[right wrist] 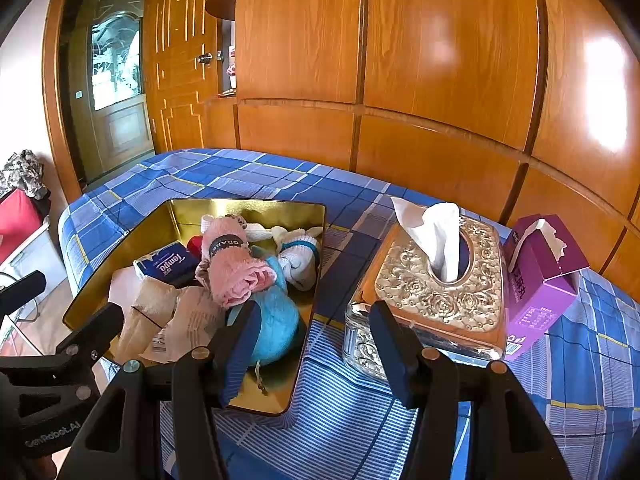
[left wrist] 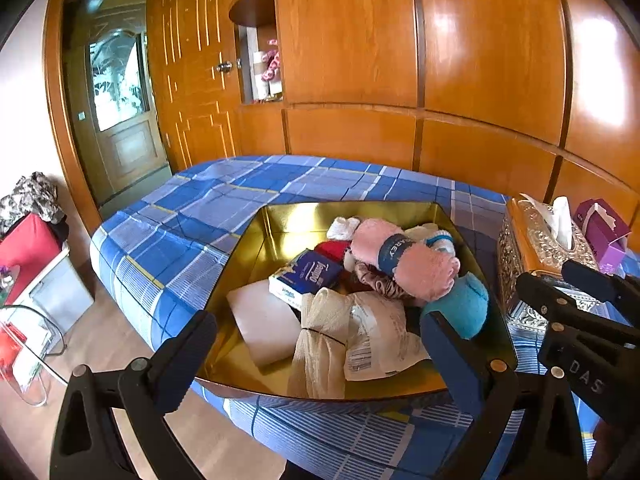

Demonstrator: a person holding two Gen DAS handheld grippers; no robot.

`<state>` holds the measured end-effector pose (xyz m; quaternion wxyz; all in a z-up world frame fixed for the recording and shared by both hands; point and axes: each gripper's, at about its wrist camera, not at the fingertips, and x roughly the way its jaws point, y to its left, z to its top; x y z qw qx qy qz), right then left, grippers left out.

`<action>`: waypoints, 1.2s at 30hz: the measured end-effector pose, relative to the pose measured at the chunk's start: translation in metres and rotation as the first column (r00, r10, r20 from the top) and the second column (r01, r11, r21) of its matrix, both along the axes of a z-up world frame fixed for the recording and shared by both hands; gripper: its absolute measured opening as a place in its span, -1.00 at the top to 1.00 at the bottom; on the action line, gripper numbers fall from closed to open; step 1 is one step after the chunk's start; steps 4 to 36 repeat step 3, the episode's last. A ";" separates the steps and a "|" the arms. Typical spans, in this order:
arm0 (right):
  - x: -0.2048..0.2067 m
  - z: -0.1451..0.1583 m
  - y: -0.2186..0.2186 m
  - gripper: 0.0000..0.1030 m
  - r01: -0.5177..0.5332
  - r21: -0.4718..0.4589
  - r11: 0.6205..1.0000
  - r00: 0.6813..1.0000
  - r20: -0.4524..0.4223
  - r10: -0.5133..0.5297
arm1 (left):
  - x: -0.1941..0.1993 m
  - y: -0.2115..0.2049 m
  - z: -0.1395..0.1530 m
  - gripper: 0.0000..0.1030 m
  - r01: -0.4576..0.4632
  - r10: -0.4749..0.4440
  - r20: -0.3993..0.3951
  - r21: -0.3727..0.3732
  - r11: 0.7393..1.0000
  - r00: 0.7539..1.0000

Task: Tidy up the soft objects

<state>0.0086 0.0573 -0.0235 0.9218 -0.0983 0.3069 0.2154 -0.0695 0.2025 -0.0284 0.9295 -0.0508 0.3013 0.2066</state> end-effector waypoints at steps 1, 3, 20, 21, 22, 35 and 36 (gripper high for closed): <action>0.000 0.000 -0.001 -0.11 0.001 0.002 1.000 1.000 -0.001 -0.001 | 0.000 0.000 0.001 -0.99 0.001 -0.001 0.003 0.002 1.000 1.000; 0.000 0.002 -0.003 -0.11 0.001 0.009 1.000 1.000 0.004 -0.001 | 0.000 0.002 0.001 -0.99 0.000 0.000 0.004 -0.009 1.000 1.000; 0.000 0.002 -0.003 -0.11 0.001 0.009 1.000 1.000 0.004 -0.001 | 0.000 0.002 0.001 -0.99 0.000 0.000 0.004 -0.009 1.000 1.000; 0.000 0.002 -0.003 -0.11 0.001 0.009 1.000 1.000 0.004 -0.001 | 0.000 0.002 0.001 -0.99 0.000 0.000 0.004 -0.009 1.000 1.000; 0.000 0.002 -0.003 -0.11 0.001 0.009 1.000 1.000 0.004 -0.001 | 0.000 0.002 0.001 -0.99 0.000 0.000 0.004 -0.009 1.000 1.000; 0.000 0.002 -0.003 -0.11 0.001 0.009 1.000 1.000 0.004 -0.001 | 0.000 0.002 0.001 -0.99 0.000 0.000 0.004 -0.009 1.000 1.000; 0.000 0.002 -0.003 -0.11 0.001 0.009 1.000 1.000 0.004 -0.001 | 0.000 0.002 0.001 -0.99 0.000 0.000 0.004 -0.009 1.000 1.000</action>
